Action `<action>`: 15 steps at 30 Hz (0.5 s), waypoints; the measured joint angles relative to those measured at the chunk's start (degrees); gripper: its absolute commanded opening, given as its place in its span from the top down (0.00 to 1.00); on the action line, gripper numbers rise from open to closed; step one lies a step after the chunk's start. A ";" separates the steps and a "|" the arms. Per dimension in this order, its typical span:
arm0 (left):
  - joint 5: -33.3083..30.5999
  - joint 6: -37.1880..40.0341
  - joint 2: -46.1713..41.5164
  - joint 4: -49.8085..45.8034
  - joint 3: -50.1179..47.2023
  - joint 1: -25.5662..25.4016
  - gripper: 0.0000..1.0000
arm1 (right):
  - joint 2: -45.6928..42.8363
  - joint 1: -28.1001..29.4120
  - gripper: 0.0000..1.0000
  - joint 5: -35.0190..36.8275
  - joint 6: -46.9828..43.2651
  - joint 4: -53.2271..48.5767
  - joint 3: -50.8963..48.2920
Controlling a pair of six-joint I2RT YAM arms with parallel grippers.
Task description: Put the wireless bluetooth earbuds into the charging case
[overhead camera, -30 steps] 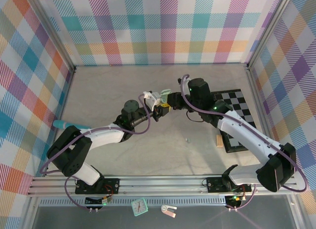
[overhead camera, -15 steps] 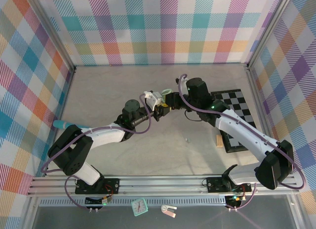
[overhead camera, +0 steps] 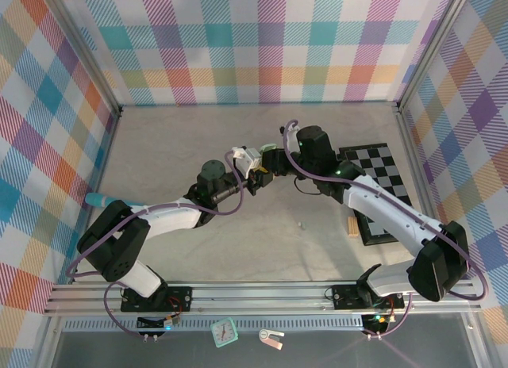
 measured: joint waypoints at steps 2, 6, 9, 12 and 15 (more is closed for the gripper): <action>0.04 0.00 0.02 0.42 0.00 0.00 0.63 | -0.46 0.00 0.63 1.01 -0.44 -0.44 0.00; 0.13 -0.07 0.02 1.90 0.00 0.00 0.63 | -1.62 0.00 0.62 2.60 -1.57 -1.40 0.00; 0.46 -0.17 0.02 3.39 0.00 0.00 0.63 | -2.89 0.00 0.61 3.63 -2.01 -2.23 -0.04; 0.52 -0.37 0.02 4.98 -0.02 0.13 0.63 | -5.33 0.00 0.57 4.76 -2.23 -1.77 -1.62; 0.98 -0.85 0.02 6.47 -0.52 0.87 0.63 | -9.35 0.00 0.54 6.36 -2.58 -1.57 -4.61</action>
